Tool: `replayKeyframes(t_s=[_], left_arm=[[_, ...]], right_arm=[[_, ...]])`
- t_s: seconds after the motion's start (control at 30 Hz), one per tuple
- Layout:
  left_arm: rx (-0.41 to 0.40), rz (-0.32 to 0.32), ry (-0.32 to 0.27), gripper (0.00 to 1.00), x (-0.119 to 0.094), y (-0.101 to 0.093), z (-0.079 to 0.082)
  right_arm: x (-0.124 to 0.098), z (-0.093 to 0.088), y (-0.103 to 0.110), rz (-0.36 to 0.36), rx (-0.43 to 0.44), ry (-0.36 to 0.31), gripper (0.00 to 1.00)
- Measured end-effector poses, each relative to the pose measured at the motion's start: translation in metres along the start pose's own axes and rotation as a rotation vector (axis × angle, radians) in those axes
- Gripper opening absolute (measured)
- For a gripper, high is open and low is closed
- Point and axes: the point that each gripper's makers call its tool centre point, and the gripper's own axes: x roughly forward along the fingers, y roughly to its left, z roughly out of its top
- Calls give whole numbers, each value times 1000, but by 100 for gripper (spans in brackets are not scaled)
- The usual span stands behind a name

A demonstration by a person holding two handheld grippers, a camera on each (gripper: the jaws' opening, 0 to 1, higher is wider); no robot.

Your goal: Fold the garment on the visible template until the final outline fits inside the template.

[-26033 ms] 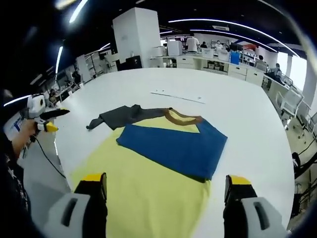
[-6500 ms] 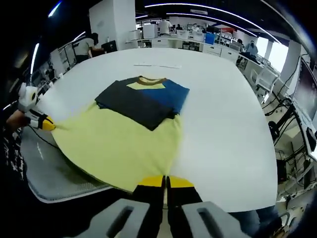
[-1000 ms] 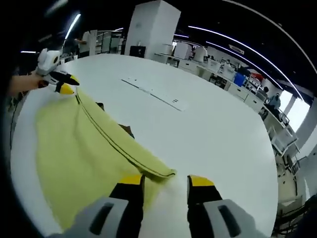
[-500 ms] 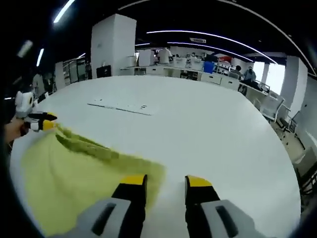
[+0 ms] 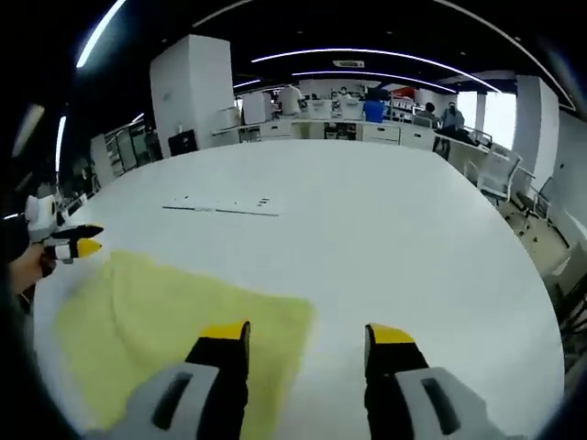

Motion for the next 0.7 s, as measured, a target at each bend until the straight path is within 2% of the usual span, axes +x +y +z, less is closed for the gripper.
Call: replayKeyframes(t_s=[0.2,0.43,0.7], left_arm=[[2,-39,0,73,-22,-12,1],[65,-90,5,74,-50,-26,-5],[89,-138,15,75,-78,-38,-12]], right_arm=[[-23,-2,13,43,-6,19,62],[-48,-4,34,97,-42,17,64],[-74,-16,53,145,-76,31,65]])
